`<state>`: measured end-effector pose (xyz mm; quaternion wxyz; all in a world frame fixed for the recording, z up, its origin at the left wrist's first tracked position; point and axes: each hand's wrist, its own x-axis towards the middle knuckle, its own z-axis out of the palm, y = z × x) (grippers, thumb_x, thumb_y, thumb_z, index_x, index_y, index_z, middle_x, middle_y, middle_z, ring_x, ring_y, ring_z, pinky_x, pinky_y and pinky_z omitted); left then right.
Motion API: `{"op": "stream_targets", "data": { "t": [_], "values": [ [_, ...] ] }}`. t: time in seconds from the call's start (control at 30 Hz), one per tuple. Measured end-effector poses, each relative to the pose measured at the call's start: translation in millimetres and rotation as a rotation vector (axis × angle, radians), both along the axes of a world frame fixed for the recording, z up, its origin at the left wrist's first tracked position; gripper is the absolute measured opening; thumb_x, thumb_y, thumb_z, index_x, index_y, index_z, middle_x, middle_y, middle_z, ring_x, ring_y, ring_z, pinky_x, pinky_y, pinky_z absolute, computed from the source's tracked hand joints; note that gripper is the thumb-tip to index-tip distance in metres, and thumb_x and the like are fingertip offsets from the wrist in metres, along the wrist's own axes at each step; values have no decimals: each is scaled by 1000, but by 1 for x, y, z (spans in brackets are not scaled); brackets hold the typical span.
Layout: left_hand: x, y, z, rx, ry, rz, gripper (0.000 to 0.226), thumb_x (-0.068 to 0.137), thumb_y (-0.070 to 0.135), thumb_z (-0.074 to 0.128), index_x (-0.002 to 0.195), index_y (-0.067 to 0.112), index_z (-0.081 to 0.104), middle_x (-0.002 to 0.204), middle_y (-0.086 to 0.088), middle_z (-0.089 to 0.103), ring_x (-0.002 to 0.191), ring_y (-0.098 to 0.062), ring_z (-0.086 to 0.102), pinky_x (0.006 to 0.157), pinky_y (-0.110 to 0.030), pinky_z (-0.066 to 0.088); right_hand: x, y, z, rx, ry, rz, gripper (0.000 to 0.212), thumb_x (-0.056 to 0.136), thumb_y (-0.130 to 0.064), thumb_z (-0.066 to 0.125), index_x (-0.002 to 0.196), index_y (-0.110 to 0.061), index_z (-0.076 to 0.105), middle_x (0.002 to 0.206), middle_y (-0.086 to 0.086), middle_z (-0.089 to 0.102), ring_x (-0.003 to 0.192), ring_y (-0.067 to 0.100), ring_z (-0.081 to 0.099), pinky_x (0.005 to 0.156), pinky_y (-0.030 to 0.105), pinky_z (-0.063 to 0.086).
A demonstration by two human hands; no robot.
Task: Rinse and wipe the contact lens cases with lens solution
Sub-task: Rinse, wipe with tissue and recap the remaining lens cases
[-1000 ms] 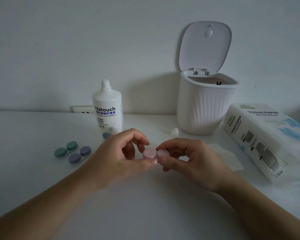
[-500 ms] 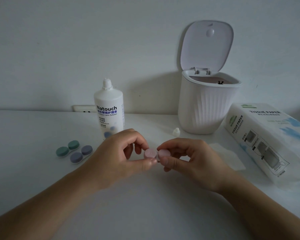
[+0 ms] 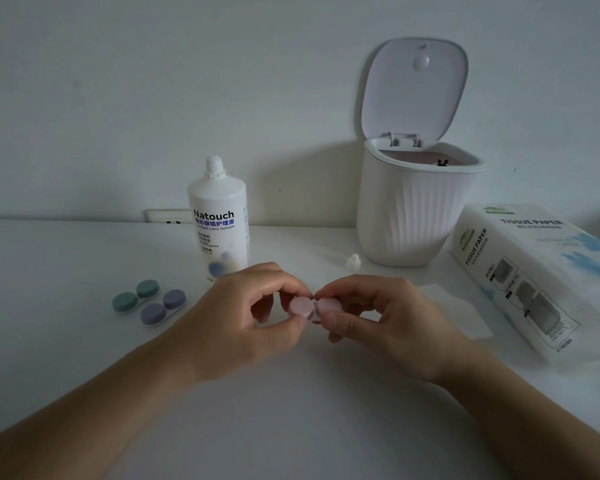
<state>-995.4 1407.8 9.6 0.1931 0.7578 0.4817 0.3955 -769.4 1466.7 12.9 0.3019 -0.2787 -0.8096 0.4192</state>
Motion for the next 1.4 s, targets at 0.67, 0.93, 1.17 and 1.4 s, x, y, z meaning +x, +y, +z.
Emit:
{"op": "stream_targets", "data": {
  "t": [0.67,0.93,1.17,1.4],
  "values": [
    [-1,2,0,51,-17,64,30,73,57,75,81,29,69,83,4,65,64,-22,55,60,-43,47,0,0,0,22,-6,-8,16,88,-31,76,103,-28,73,90,-8,76,76,16,74,74,20,56],
    [-6,3,-2,-39,-51,4,30,75,56,76,83,27,72,82,-1,64,69,-27,57,63,-49,49,0,-1,-1,30,-32,0,16,89,-32,75,104,-30,72,91,-9,76,78,14,74,77,27,58],
    [-8,7,-3,-124,-114,-50,28,75,52,79,85,26,74,83,-1,67,71,-21,59,69,-48,52,-1,-4,1,57,-55,13,13,89,-31,74,102,-27,73,86,-14,74,78,9,73,74,12,51],
    [-11,7,-5,-159,-119,-83,25,73,49,81,87,29,76,85,2,69,74,-10,60,71,-31,53,-1,-7,3,31,-60,30,12,90,-21,74,102,-21,75,85,-9,76,82,9,74,77,12,51]
  ]
}}
